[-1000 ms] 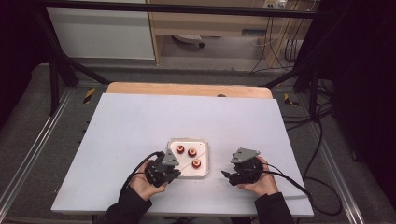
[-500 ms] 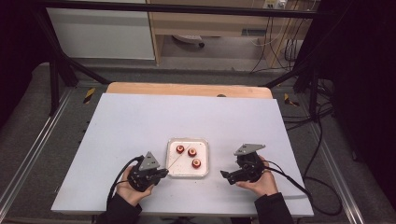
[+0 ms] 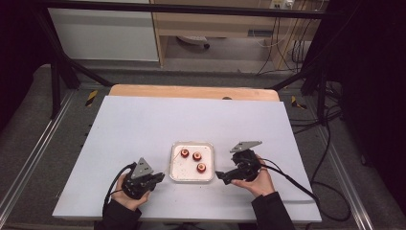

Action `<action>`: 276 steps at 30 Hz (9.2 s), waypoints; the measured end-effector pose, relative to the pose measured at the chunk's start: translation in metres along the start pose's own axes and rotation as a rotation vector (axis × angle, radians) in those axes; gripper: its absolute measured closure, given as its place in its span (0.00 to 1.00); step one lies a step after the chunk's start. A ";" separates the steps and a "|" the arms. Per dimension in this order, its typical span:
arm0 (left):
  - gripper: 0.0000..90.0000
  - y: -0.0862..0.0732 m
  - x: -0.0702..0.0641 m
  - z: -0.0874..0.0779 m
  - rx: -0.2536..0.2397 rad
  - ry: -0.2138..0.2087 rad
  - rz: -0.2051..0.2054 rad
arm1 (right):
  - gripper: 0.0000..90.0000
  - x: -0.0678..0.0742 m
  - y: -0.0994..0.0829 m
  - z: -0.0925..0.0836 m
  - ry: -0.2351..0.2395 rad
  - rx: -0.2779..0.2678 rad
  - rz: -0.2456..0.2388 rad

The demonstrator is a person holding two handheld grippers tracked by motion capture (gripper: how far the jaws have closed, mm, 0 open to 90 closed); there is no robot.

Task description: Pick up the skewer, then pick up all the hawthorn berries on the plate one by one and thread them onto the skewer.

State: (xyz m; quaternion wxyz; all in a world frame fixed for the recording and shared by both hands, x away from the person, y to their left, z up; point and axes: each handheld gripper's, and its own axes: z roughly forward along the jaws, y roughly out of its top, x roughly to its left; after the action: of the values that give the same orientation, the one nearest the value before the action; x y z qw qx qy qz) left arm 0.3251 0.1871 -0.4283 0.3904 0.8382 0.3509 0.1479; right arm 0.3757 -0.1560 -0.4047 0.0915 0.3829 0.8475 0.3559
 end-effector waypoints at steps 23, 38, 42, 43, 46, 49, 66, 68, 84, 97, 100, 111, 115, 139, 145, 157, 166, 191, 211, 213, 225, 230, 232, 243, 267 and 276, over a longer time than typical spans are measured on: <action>0.98 -0.011 0.005 0.000 0.016 -0.002 -0.014 | 0.17 0.025 0.049 0.035 0.041 0.097 -0.030; 0.98 -0.012 0.003 0.002 0.018 -0.010 -0.008 | 0.42 0.029 0.067 0.062 0.093 0.287 -0.057; 0.98 -0.011 0.002 0.002 0.019 -0.010 -0.007 | 0.50 0.030 0.067 0.069 0.103 0.317 -0.059; 0.98 -0.011 0.002 0.002 0.018 -0.010 -0.007 | 0.51 0.029 0.067 0.070 0.105 0.321 -0.058; 0.98 -0.011 0.003 0.002 0.019 -0.011 -0.007 | 0.56 0.027 0.067 0.073 0.110 0.336 -0.048; 0.98 -0.011 0.002 0.003 0.021 -0.011 -0.005 | 0.60 0.026 0.067 0.075 0.117 0.353 -0.038; 0.98 -0.011 0.001 0.003 0.026 -0.010 0.002 | 0.68 0.023 0.067 0.080 0.127 0.388 0.011; 0.98 -0.011 0.001 0.003 0.024 -0.010 0.002 | 0.68 0.023 0.067 0.079 0.135 0.381 0.016; 0.98 -0.011 -0.004 -0.001 0.021 0.006 -0.032 | 0.68 0.024 0.074 0.047 0.144 0.211 0.073; 0.98 -0.010 -0.005 0.001 -0.033 0.005 -0.026 | 0.68 0.020 0.066 0.038 0.179 0.021 0.141; 0.98 -0.010 -0.006 0.001 -0.039 0.010 -0.034 | 0.68 0.018 0.060 0.037 0.196 -0.047 0.177; 0.98 -0.009 -0.010 0.003 -0.052 0.009 -0.068 | 0.68 0.013 0.047 0.037 0.239 -0.247 0.293; 0.98 -0.009 -0.012 0.004 -0.056 0.005 -0.078 | 0.68 0.012 0.046 0.039 0.252 -0.306 0.329; 0.98 0.004 -0.034 0.016 -0.120 -0.011 -0.177 | 0.68 0.012 0.052 0.035 0.266 -0.575 0.417; 0.98 0.008 -0.034 0.016 -0.139 -0.019 -0.201 | 0.68 0.014 0.052 0.032 0.262 -0.642 0.426; 0.98 0.019 -0.035 0.021 -0.160 -0.005 -0.199 | 0.68 0.014 0.053 0.033 0.263 -0.688 0.437; 0.98 0.017 -0.036 0.023 -0.153 -0.015 -0.200 | 0.68 0.015 0.052 0.036 0.272 -0.686 0.424; 0.98 0.018 -0.035 0.021 -0.166 -0.019 -0.212 | 0.68 0.017 0.050 0.038 0.284 -0.680 0.407; 0.98 0.017 -0.036 0.022 -0.182 -0.014 -0.237 | 0.69 0.030 0.039 0.051 0.306 -0.645 0.409; 0.98 0.017 -0.037 0.021 -0.206 -0.008 -0.233 | 0.69 0.032 0.039 0.052 0.336 -0.622 0.422; 0.98 0.018 -0.032 0.023 -0.194 0.005 -0.242 | 0.69 0.046 0.024 0.066 0.369 -0.570 0.412; 0.98 0.021 -0.030 0.025 -0.199 0.010 -0.237 | 0.69 0.052 0.018 0.069 0.387 -0.538 0.401; 0.98 0.020 -0.030 0.025 -0.196 0.010 -0.234 | 0.69 0.054 0.016 0.070 0.390 -0.533 0.390; 0.98 0.019 -0.029 0.029 -0.178 0.002 -0.201 | 0.68 0.060 0.009 0.073 0.384 -0.487 0.361; 0.98 -0.001 0.000 0.002 -0.120 0.029 -0.091 | 0.20 0.020 0.035 0.046 0.114 -0.130 0.078; 0.98 -0.006 0.006 0.003 -0.103 0.021 -0.102 | 0.30 0.016 0.066 0.057 0.074 0.103 -0.059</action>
State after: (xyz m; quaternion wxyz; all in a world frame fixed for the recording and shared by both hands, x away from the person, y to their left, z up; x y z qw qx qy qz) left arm 0.3282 0.1924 -0.4352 0.4362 0.7966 0.3891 0.1544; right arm 0.4279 -0.0841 -0.4003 0.0509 0.3487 0.8784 0.3228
